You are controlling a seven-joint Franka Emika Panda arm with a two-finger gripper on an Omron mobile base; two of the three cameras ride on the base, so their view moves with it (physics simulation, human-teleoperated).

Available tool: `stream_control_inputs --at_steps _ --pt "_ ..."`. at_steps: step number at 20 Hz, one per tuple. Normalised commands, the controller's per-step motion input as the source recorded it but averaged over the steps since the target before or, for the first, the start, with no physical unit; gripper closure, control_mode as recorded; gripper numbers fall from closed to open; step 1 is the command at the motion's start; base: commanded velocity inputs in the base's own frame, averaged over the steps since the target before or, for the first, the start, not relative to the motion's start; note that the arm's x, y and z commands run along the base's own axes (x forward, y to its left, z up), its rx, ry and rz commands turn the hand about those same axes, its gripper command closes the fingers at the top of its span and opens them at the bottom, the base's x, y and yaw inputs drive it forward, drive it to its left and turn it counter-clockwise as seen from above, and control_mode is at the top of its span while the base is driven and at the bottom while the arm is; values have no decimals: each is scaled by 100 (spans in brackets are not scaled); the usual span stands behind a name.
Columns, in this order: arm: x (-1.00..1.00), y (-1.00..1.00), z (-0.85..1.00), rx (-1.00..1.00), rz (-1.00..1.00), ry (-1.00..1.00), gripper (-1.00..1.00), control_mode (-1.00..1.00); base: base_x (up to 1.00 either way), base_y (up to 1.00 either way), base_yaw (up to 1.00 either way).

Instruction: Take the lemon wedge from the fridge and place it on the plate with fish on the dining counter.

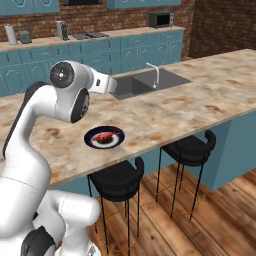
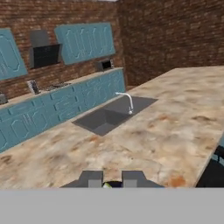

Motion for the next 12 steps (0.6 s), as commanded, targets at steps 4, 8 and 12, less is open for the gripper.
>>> stream_control_inputs --at_steps 4,8,12 --pt "100 82 -61 0 32 25 100 -100 0 0 0" --pt "100 67 -82 -2 27 32 100 -100 0 0 0" --pt "54 14 -87 -3 18 42 100 -100 0 0 0"
